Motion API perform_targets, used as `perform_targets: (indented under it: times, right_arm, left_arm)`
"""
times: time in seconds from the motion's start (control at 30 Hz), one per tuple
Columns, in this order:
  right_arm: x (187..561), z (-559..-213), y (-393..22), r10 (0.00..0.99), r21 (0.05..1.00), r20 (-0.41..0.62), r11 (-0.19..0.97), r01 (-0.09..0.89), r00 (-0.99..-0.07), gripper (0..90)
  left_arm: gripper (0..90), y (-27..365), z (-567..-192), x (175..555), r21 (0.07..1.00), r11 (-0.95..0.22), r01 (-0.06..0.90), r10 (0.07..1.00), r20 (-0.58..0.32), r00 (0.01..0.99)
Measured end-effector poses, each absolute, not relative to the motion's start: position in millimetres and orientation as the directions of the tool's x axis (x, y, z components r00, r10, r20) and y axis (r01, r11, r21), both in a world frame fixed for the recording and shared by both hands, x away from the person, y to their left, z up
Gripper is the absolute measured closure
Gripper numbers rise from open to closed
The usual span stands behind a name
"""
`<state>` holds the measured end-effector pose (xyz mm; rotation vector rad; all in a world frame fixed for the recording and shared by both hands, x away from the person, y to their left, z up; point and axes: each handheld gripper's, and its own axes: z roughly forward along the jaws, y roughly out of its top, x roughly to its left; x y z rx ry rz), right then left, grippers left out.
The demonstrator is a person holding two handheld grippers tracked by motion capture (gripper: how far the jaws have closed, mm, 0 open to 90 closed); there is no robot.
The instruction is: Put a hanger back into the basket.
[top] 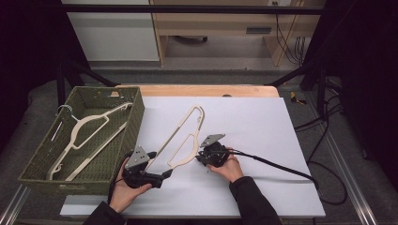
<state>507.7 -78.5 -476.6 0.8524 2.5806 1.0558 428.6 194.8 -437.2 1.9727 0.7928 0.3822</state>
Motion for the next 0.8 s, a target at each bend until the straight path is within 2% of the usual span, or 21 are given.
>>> perform_targets:
  times: [0.07, 0.23, 0.8]
  right_arm:
    - [507, -476, -78, 0.594, 0.688, 0.010, 0.580, 0.436, -0.805, 83.7]
    - [508, -475, -78, 0.599, 0.677, 0.038, 0.573, 0.462, -0.800, 88.8]
    - [508, -469, -81, 0.575, 0.686, 0.063, 0.569, 0.454, -0.816, 89.4]
  left_arm:
    - [10.7, 195, -437, 429, 0.858, -0.349, 0.376, 0.669, -0.053, 0.741]
    - [11.9, 191, -439, 432, 0.857, -0.357, 0.371, 0.668, -0.044, 0.743]
    - [14.0, 156, -445, 465, 0.802, -0.449, 0.393, 0.651, -0.008, 0.759]
